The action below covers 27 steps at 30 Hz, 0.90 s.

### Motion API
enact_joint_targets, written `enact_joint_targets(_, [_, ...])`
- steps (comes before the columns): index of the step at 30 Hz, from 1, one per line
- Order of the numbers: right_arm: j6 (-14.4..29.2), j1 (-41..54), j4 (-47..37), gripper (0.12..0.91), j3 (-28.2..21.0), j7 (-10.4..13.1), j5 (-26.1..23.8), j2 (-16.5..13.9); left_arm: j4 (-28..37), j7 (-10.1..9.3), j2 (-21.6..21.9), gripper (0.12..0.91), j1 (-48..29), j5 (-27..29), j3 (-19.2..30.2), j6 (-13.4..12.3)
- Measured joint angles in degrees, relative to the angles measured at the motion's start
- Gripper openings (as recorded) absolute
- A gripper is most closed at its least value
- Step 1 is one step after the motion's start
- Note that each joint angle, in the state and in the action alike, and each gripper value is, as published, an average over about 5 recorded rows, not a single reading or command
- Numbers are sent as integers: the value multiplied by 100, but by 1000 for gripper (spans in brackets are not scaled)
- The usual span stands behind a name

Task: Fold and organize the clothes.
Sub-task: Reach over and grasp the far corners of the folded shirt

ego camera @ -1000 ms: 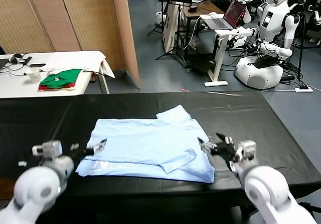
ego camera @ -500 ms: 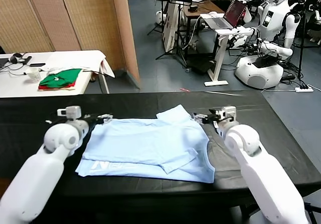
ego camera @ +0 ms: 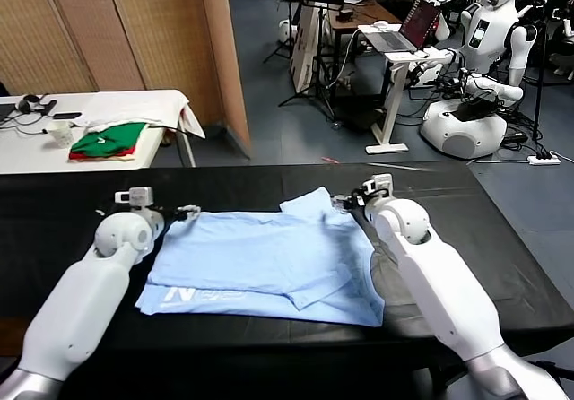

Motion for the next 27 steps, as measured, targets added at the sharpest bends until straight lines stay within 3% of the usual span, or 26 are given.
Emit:
enact_joint_targets(9, [0,121,-286,813,-39,-91,-79,155,-8,-38,45,694,60,-7,2,-4])
enact_joint_targets(13, [0,144,-384,781,-46,-109,-115,229,-15,-42,73,563,90,5,2,-8])
enact_joint_targets(19, [1,126,-423,661,-50,-130,-196,272,-12,-48,91,332,91,-2,2,-7])
enact_joint_targets(22, [3,109,-423,574,-48,-153,-233,274,-2,-49,94,261,100,-4,1,-7])
enact_joint_targets(27, [4,80,-414,281,-30,-192,-309,275,-5,-47,96,204,118,-17,-7,-6])
